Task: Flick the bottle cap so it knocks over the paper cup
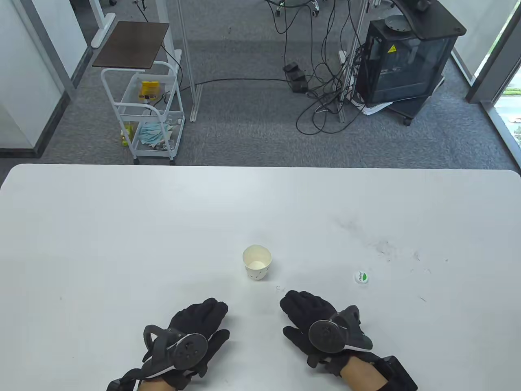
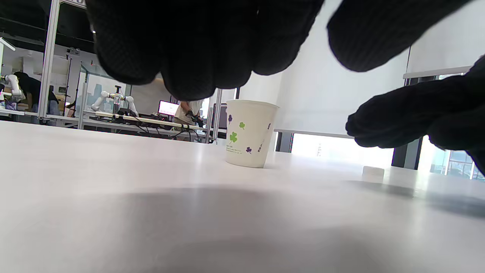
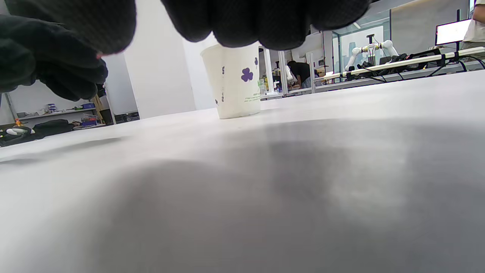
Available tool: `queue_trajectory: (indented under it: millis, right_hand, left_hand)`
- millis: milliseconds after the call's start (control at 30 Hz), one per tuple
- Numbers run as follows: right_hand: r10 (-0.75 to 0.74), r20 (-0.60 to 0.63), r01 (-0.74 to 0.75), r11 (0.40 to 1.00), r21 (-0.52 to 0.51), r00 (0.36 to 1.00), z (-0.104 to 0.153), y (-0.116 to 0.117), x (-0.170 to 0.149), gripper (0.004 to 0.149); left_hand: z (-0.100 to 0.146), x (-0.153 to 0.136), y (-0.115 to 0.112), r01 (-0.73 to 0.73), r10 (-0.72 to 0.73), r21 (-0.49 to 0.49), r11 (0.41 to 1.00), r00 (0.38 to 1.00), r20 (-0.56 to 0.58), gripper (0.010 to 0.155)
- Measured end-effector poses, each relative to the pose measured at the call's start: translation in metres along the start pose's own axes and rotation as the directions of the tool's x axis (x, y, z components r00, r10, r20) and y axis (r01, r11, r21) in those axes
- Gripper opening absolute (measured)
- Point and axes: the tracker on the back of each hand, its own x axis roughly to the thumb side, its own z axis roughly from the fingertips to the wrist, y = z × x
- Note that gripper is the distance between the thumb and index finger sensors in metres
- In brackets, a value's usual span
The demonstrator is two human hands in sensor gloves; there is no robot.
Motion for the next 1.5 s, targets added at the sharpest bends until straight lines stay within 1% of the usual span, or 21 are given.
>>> queue_trajectory:
  millis: [167,267,333,533,633,667,767,833,867,933,1000,1100,1133,1233,1300,1367,1500]
  right_hand:
    - [0.006,-0.011,-0.006,1.000,0.001,1.000,0.001,-0.001,-0.002,0.066]
    - [0.024,-0.045,-0.024,1.000,0.007,0.999,0.002,-0.001,-0.010,0.066]
    - [0.034,-0.089,-0.032,0.999,0.020,0.995,0.004,-0.003,-0.019,0.066]
    - [0.055,-0.264,-0.060,0.998,-0.011,0.963,0.018,-0.016,-0.062,0.067]
    - [0.031,-0.387,-0.034,0.999,-0.001,0.921,0.030,-0.024,-0.091,0.071]
    - [0.019,-0.408,-0.017,1.000,0.008,0.913,0.033,-0.025,-0.097,0.076]
    - [-0.021,-0.516,0.047,0.998,0.036,0.857,0.045,-0.028,-0.122,0.086]
    - [-0.043,-0.557,0.097,0.993,0.067,0.830,0.048,-0.026,-0.131,0.087]
    - [-0.047,-0.596,0.128,0.987,0.094,0.802,0.049,-0.024,-0.138,0.087]
    - [-0.053,-0.641,0.179,0.975,0.134,0.765,0.051,-0.020,-0.147,0.087]
    - [-0.057,-0.672,0.212,0.966,0.151,0.739,0.052,-0.019,-0.153,0.086]
    - [-0.074,-0.684,0.245,0.957,0.156,0.725,0.049,-0.017,-0.160,0.085]
    - [-0.065,-0.678,0.236,0.958,0.162,0.732,0.046,-0.018,-0.163,0.085]
    - [-0.023,-0.689,0.210,0.959,0.188,0.724,0.036,-0.018,-0.169,0.082]
    - [0.011,-0.686,0.189,0.958,0.215,0.727,0.030,-0.016,-0.167,0.077]
    - [0.055,-0.671,0.150,0.958,0.243,0.740,0.024,-0.015,-0.163,0.066]
    - [0.123,-0.643,0.055,0.967,0.250,0.756,0.020,-0.017,-0.153,0.062]
  left_hand:
    - [-0.001,0.000,-0.001,0.003,-0.003,-0.015,1.000,1.000,-0.006,0.064]
    - [-0.001,-0.002,-0.003,0.021,-0.021,-0.027,0.999,1.000,-0.017,0.064]
    - [-0.002,-0.003,-0.005,0.031,-0.031,-0.036,0.999,0.999,-0.023,0.064]
    - [-0.003,-0.005,-0.009,0.052,-0.053,-0.055,0.997,0.998,-0.032,0.064]
    - [-0.003,-0.005,-0.008,0.059,-0.061,-0.062,0.996,0.998,-0.033,0.064]
    - [-0.003,-0.005,-0.008,0.060,-0.062,-0.062,0.996,0.998,-0.033,0.064]
    - [-0.002,-0.005,-0.007,0.072,-0.074,-0.067,0.995,0.997,-0.038,0.064]
    - [-0.002,-0.005,-0.007,0.072,-0.075,-0.064,0.995,0.996,-0.042,0.064]
    - [-0.002,-0.006,-0.006,0.069,-0.072,-0.061,0.996,0.996,-0.046,0.064]
    - [-0.002,-0.007,-0.006,0.066,-0.069,-0.060,0.996,0.996,-0.049,0.064]
    - [-0.002,-0.008,-0.006,0.065,-0.068,-0.062,0.996,0.996,-0.050,0.064]
    - [-0.002,-0.008,-0.005,0.062,-0.066,-0.066,0.996,0.997,-0.049,0.064]
    - [-0.002,-0.008,-0.005,0.062,-0.065,-0.068,0.996,0.997,-0.048,0.064]
    - [-0.002,-0.008,-0.005,0.060,-0.063,-0.066,0.996,0.997,-0.050,0.064]
    - [-0.002,-0.009,-0.005,0.057,-0.061,-0.067,0.996,0.997,-0.053,0.064]
    - [-0.003,-0.010,-0.006,0.053,-0.057,-0.074,0.996,0.997,-0.053,0.064]
    - [-0.003,-0.010,-0.005,0.051,-0.054,-0.075,0.996,0.997,-0.049,0.063]
